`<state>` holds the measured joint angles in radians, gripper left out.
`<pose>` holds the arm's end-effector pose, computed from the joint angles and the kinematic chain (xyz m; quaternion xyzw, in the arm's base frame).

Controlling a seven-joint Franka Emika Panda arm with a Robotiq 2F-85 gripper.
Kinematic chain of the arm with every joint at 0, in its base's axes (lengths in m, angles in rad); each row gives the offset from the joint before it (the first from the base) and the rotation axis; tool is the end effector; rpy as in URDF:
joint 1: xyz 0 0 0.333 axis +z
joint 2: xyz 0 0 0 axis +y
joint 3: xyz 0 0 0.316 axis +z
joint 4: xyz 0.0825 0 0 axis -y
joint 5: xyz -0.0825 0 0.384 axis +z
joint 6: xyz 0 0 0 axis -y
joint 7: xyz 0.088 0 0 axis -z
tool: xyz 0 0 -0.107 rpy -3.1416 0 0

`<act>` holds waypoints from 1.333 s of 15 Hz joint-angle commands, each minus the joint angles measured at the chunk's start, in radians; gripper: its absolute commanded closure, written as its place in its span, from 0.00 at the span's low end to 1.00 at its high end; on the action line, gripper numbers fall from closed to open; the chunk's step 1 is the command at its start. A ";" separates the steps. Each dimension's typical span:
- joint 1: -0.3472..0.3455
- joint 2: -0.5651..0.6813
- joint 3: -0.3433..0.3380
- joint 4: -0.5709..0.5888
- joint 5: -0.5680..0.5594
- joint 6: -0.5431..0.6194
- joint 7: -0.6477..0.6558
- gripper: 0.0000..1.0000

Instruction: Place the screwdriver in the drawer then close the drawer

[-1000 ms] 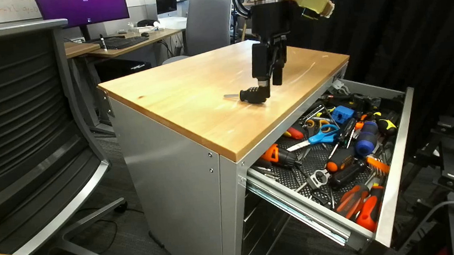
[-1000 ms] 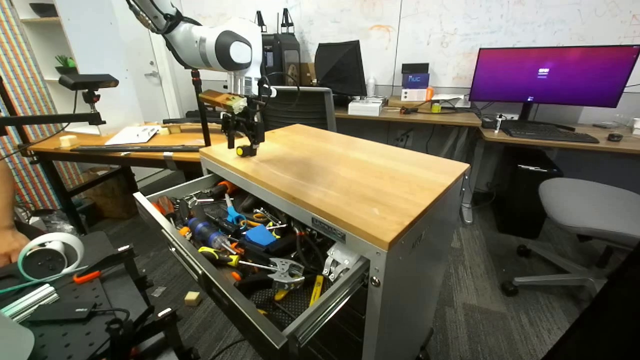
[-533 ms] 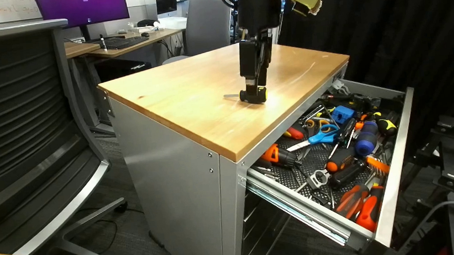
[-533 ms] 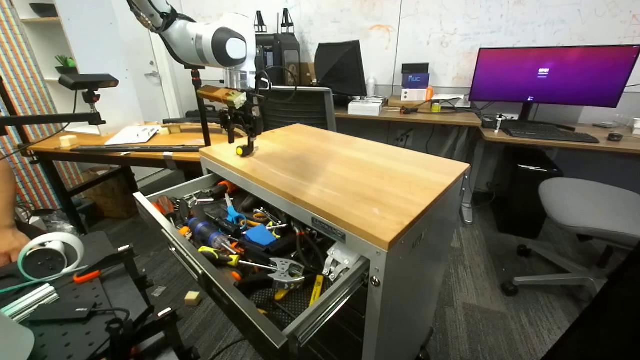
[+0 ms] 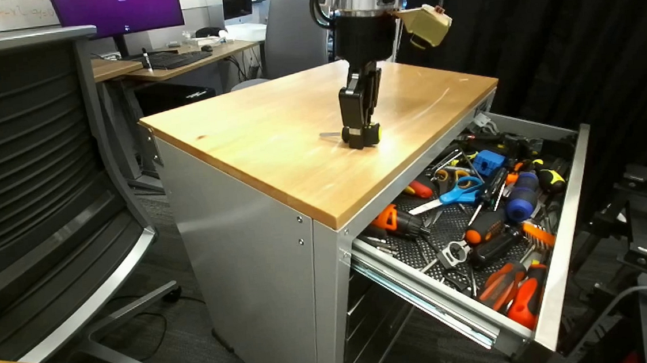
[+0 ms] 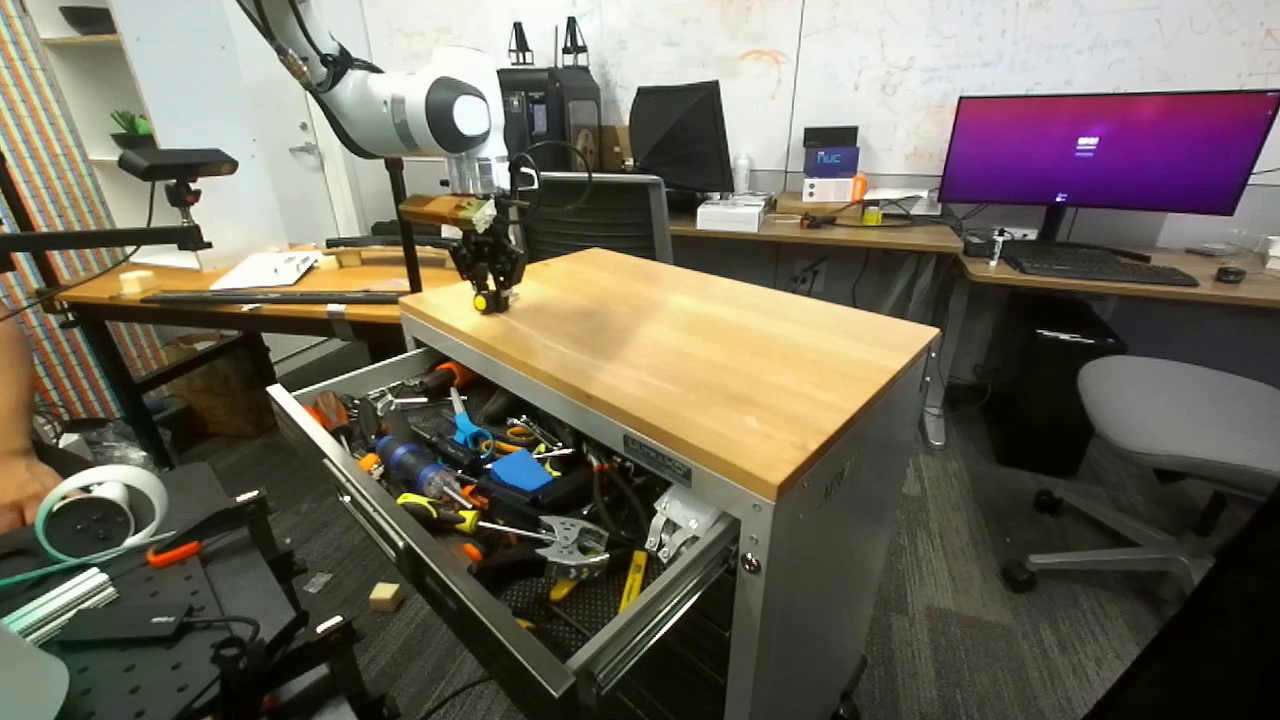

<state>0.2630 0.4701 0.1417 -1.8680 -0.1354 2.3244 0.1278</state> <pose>0.5888 0.2438 0.2647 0.9841 0.1766 0.0012 0.0174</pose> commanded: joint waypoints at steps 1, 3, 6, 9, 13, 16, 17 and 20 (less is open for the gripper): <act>0.019 -0.075 -0.031 -0.065 -0.043 -0.031 0.051 0.81; 0.001 -0.138 -0.025 -0.139 -0.017 -0.081 0.047 0.84; -0.032 -0.217 -0.005 -0.256 0.042 -0.158 0.012 0.84; -0.051 -0.302 0.002 -0.374 0.083 -0.108 0.003 0.84; -0.055 -0.357 0.007 -0.459 0.098 -0.033 -0.014 0.78; -0.060 -0.387 0.007 -0.497 0.107 -0.042 -0.030 0.31; -0.063 -0.398 0.005 -0.510 0.114 -0.052 -0.039 0.25; -0.091 -0.407 0.001 -0.543 0.230 -0.147 -0.093 0.03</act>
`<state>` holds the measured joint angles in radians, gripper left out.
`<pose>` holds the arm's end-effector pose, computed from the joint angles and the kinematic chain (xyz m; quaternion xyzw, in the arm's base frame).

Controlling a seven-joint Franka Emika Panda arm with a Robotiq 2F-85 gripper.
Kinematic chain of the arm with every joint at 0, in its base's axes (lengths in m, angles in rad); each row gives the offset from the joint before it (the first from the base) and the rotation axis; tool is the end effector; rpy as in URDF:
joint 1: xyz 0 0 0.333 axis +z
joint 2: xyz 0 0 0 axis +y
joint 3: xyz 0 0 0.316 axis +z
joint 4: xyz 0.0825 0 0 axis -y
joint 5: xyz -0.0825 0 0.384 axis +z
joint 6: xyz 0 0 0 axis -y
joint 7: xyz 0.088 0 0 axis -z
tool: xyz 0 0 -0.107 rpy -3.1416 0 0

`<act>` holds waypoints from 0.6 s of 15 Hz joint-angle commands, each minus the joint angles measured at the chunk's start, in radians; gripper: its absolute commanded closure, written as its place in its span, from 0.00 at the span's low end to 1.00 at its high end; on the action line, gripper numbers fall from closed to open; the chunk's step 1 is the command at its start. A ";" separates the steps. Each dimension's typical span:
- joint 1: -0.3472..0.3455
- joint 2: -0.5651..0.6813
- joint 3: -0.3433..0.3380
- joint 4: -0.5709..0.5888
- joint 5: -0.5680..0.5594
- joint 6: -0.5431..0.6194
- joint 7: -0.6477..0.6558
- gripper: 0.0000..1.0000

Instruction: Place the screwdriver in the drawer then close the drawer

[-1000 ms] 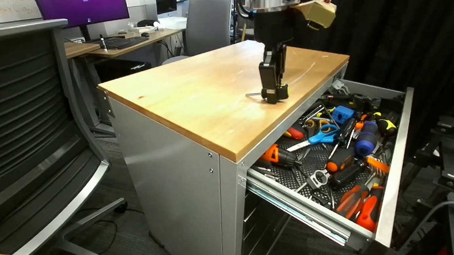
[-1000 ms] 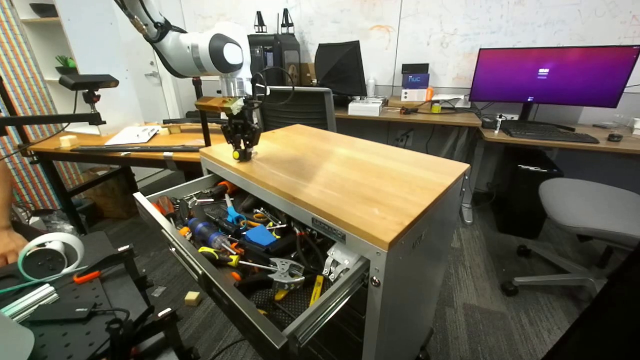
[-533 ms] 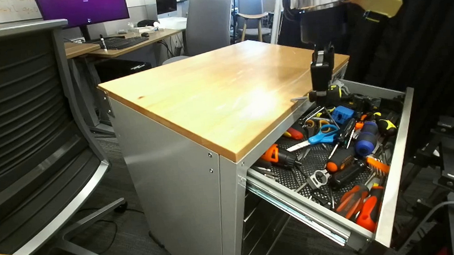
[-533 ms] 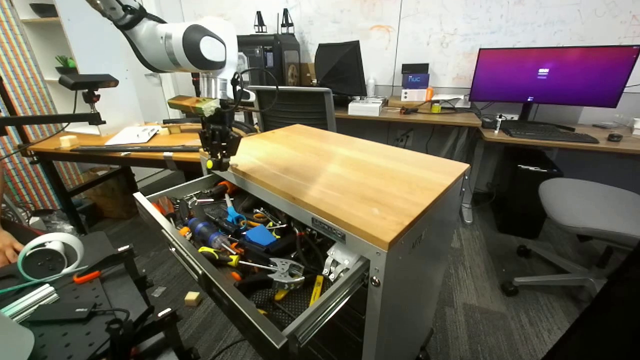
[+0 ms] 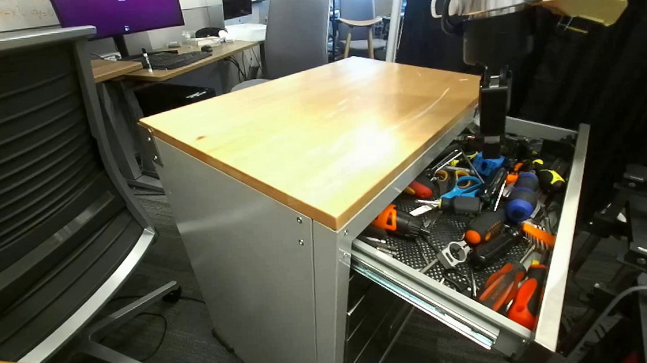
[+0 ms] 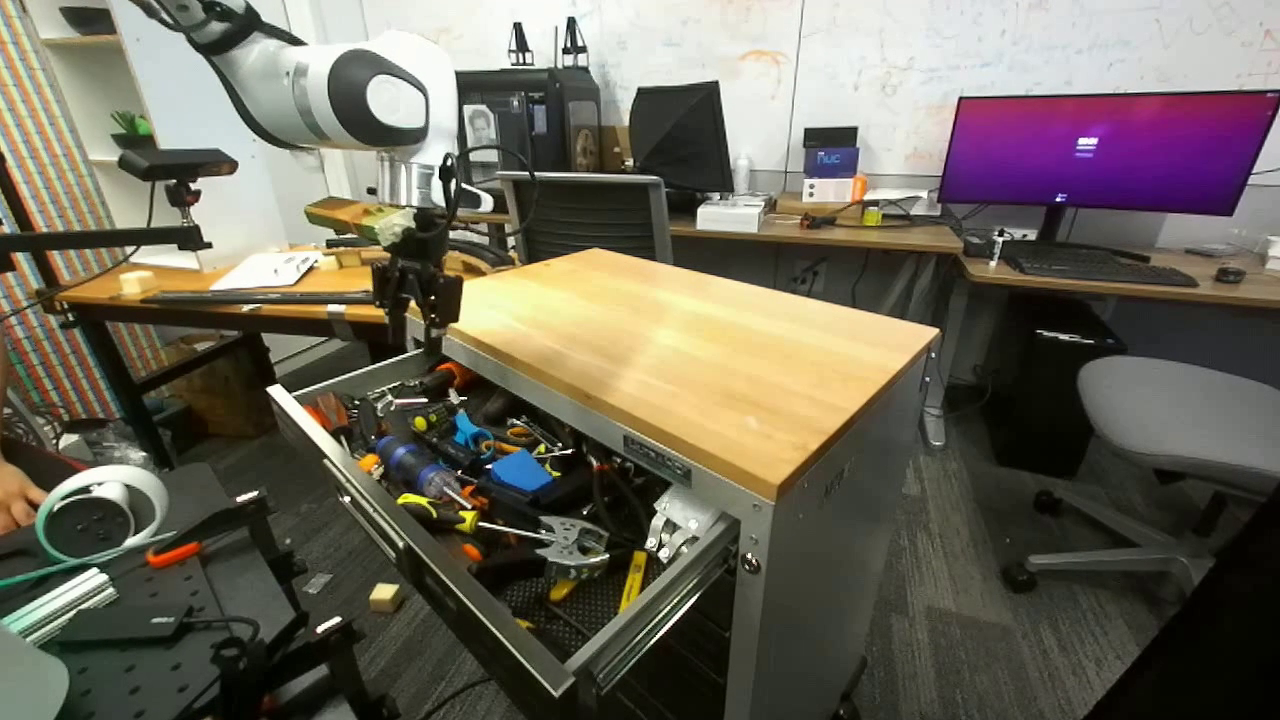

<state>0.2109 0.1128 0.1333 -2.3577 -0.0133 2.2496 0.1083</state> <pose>0.4550 0.1634 0.2651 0.9864 0.1221 -0.1075 0.0219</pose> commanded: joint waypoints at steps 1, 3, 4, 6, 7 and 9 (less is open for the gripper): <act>-0.047 -0.041 0.006 -0.060 0.142 -0.119 -0.084 0.00; -0.069 -0.007 -0.002 -0.077 0.207 -0.182 -0.130 0.00; -0.080 0.020 -0.007 -0.082 0.232 -0.206 -0.146 0.00; -0.093 0.070 -0.011 -0.084 0.251 -0.250 -0.142 0.08; -0.097 0.098 -0.012 -0.082 0.253 -0.261 -0.141 0.25; -0.097 0.157 -0.009 -0.070 0.239 -0.266 -0.125 0.33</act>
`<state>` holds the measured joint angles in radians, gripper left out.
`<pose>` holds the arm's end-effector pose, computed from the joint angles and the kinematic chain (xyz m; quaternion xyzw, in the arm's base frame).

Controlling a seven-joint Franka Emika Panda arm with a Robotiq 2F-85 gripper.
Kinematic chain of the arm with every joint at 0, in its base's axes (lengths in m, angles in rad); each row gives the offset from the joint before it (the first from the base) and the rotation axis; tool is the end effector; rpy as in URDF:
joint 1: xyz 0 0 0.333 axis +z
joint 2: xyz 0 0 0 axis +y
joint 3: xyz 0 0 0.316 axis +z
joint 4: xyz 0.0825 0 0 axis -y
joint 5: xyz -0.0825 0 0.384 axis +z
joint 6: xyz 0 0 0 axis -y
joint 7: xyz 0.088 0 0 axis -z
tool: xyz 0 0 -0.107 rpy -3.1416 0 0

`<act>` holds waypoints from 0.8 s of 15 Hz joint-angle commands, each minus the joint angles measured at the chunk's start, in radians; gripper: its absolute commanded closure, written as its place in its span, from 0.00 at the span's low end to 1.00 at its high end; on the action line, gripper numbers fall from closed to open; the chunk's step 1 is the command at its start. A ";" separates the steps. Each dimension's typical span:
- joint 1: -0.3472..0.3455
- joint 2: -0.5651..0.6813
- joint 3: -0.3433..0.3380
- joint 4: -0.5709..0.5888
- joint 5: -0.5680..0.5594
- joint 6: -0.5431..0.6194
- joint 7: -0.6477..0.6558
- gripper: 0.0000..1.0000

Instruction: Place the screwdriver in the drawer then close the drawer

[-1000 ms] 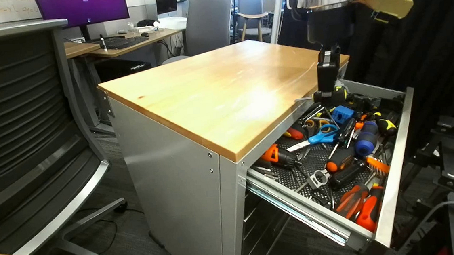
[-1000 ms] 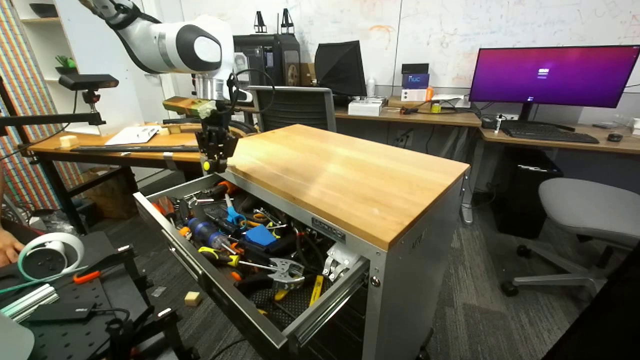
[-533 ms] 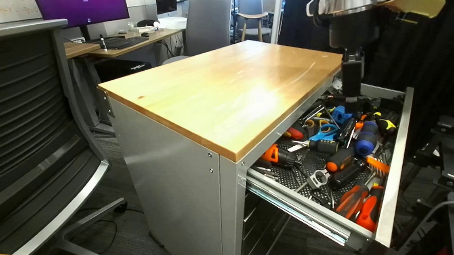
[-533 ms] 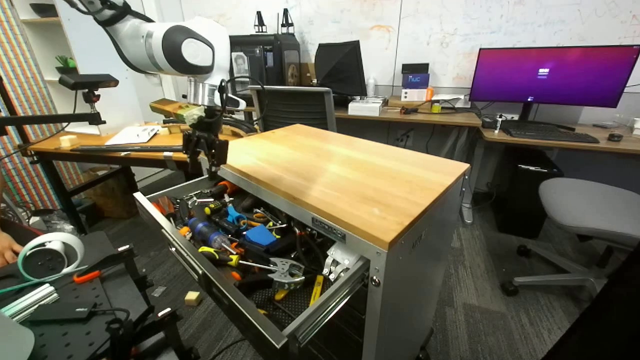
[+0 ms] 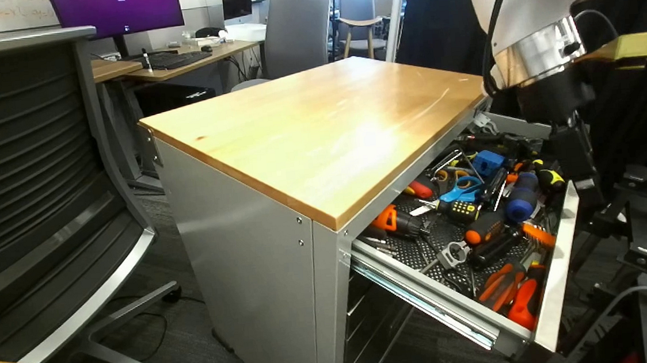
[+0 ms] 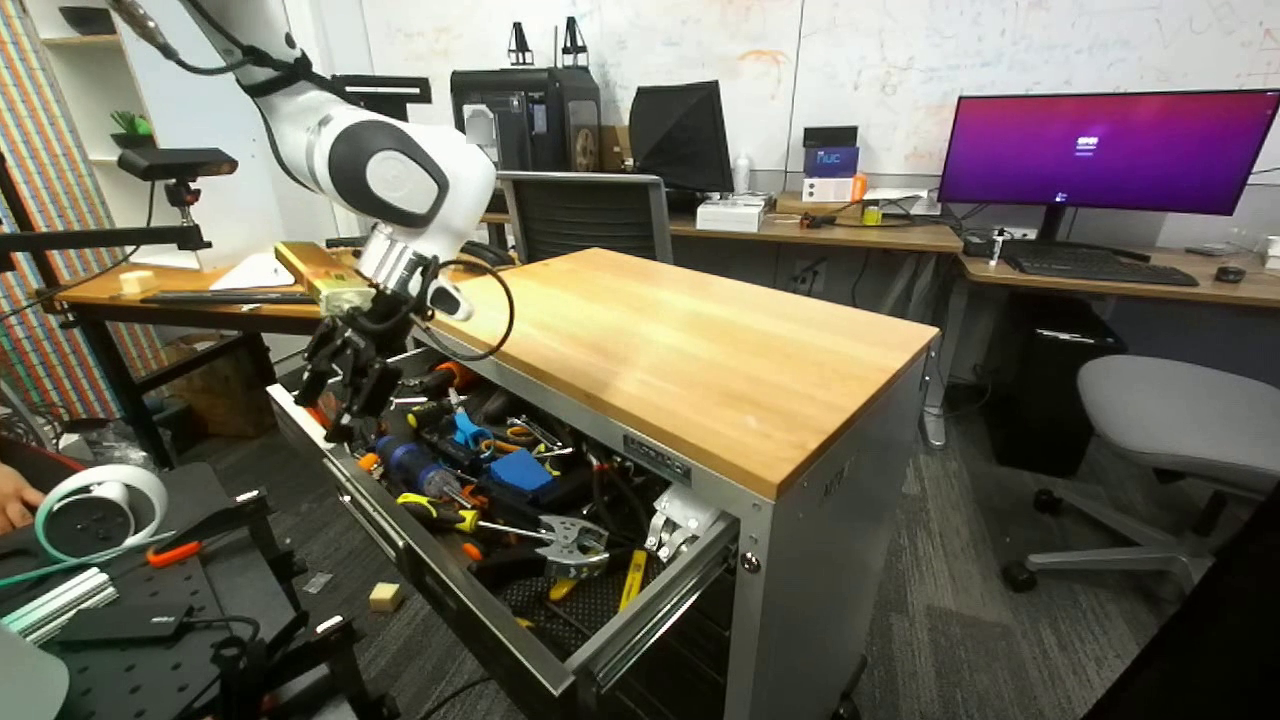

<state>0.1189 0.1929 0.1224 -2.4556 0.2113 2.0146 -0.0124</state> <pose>0.3896 0.1111 0.1913 -0.9454 -0.0499 0.3180 0.0519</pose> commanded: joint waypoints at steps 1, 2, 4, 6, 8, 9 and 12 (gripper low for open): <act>0.000 0.099 0.002 0.027 -0.002 -0.014 0.020 0.41; 0.007 0.120 0.000 0.027 -0.017 0.006 0.043 0.51; 0.014 0.164 -0.008 0.035 -0.039 0.057 0.079 0.66; 0.025 0.186 -0.009 0.042 -0.056 0.143 0.110 0.82; 0.049 0.166 -0.012 0.041 -0.105 0.193 0.174 0.93; 0.059 0.149 -0.008 0.051 -0.123 0.185 0.196 0.95; 0.093 0.135 -0.006 0.082 -0.180 0.240 0.256 0.96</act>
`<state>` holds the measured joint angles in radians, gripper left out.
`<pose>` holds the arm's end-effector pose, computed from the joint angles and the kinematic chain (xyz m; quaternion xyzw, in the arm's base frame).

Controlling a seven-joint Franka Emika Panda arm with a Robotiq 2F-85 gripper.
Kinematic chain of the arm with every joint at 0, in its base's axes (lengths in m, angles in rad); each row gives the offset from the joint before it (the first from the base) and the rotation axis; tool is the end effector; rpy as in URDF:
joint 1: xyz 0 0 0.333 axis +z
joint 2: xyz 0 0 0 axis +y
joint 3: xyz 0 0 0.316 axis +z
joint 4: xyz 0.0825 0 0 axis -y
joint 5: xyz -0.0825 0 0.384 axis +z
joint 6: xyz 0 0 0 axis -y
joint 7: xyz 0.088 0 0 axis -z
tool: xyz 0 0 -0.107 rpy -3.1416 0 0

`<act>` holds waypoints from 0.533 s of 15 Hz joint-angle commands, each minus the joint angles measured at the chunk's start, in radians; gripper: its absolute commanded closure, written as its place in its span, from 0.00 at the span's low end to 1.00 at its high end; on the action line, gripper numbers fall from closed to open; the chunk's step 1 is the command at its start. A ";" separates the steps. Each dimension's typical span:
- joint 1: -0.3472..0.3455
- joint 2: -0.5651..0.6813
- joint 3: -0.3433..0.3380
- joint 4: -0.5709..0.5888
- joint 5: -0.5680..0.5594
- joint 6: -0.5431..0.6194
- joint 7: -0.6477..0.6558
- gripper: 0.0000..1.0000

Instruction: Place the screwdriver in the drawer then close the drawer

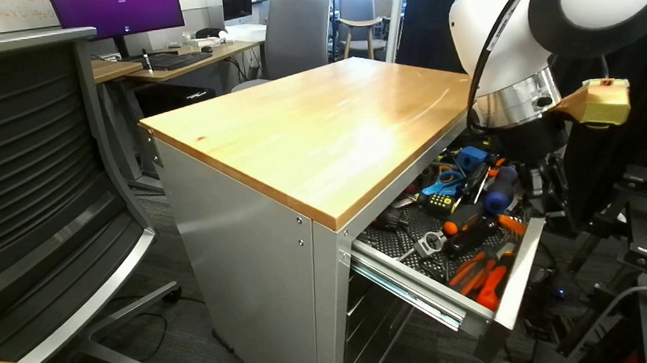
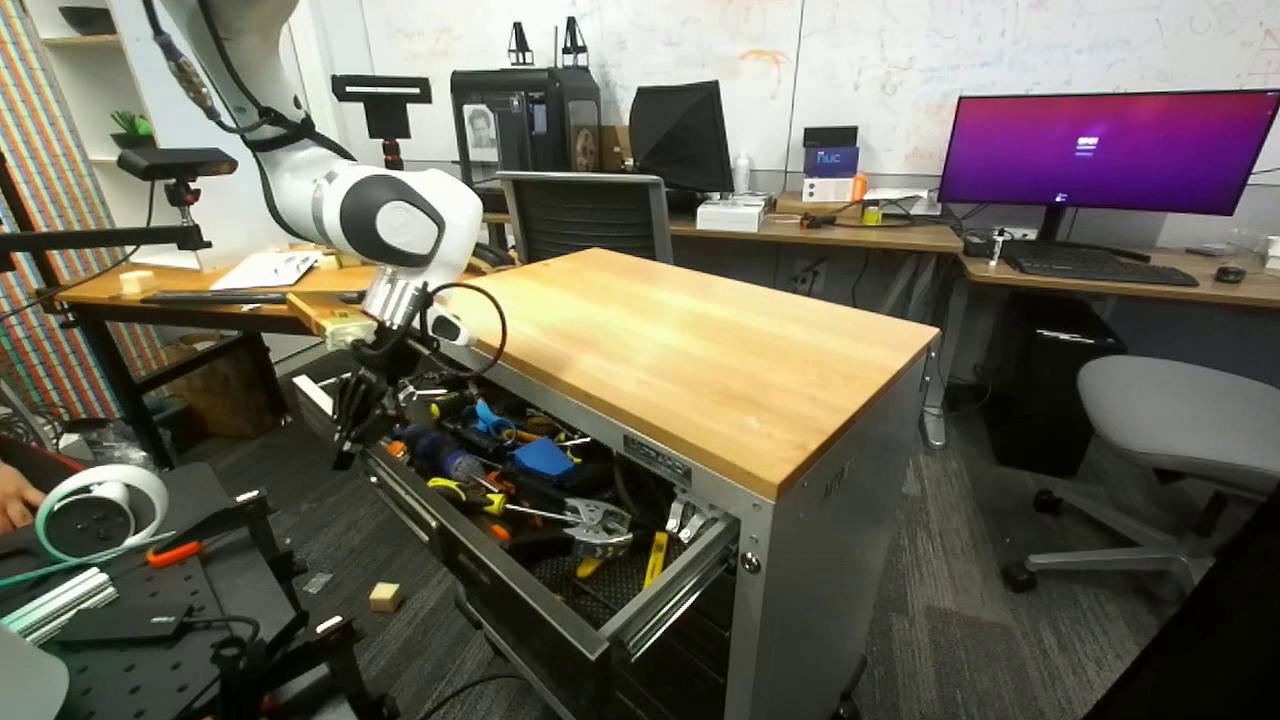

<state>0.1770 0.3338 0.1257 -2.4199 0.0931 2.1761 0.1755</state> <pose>0.3975 0.1330 0.1440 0.9572 0.0272 -0.2876 0.0188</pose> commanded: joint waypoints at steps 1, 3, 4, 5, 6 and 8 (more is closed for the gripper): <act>0.048 0.009 -0.015 0.065 -0.100 0.105 0.097 0.95; 0.062 0.029 -0.027 0.092 -0.164 0.170 0.142 0.94; 0.073 0.041 -0.038 0.104 -0.206 0.202 0.174 0.92; 0.084 0.050 -0.049 0.114 -0.246 0.235 0.204 0.94; 0.098 0.057 -0.062 0.121 -0.287 0.267 0.237 0.93; 0.130 0.060 -0.090 0.125 -0.370 0.337 0.313 0.94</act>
<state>0.2522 0.3571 0.0827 -2.3389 -0.1739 2.4072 0.3853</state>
